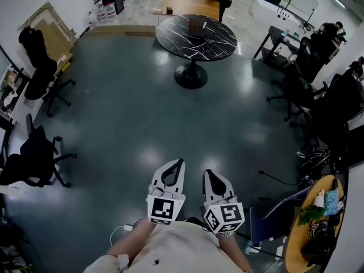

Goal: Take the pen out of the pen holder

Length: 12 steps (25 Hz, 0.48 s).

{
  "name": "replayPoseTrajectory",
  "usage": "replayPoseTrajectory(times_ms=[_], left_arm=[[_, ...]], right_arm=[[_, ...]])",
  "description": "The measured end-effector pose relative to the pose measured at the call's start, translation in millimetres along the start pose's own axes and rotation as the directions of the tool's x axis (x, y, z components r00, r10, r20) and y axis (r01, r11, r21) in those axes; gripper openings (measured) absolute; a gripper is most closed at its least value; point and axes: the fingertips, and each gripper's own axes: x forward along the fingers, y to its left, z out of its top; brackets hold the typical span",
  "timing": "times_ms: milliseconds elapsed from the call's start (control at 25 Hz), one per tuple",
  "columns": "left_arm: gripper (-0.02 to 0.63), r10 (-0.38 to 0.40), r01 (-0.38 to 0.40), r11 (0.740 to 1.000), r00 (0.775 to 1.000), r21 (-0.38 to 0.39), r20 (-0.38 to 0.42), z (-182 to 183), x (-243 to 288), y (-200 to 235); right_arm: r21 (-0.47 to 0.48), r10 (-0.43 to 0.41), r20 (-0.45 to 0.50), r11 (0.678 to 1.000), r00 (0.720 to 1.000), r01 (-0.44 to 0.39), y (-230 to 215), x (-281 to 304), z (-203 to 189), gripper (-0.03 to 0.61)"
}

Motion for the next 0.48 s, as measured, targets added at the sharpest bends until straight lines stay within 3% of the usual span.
replayPoseTrajectory(times_ms=[240, 480], left_arm=[[0.011, -0.042, 0.042, 0.999, 0.999, 0.024, 0.019, 13, 33, 29], [0.01, -0.043, 0.043, 0.999, 0.999, 0.014, 0.008, 13, 49, 48]], right_arm=[[0.02, -0.049, 0.012, 0.999, 0.999, 0.049, -5, 41, 14, 0.017], [0.015, -0.045, 0.024, 0.999, 0.999, 0.045, -8, 70, 31, 0.017]])
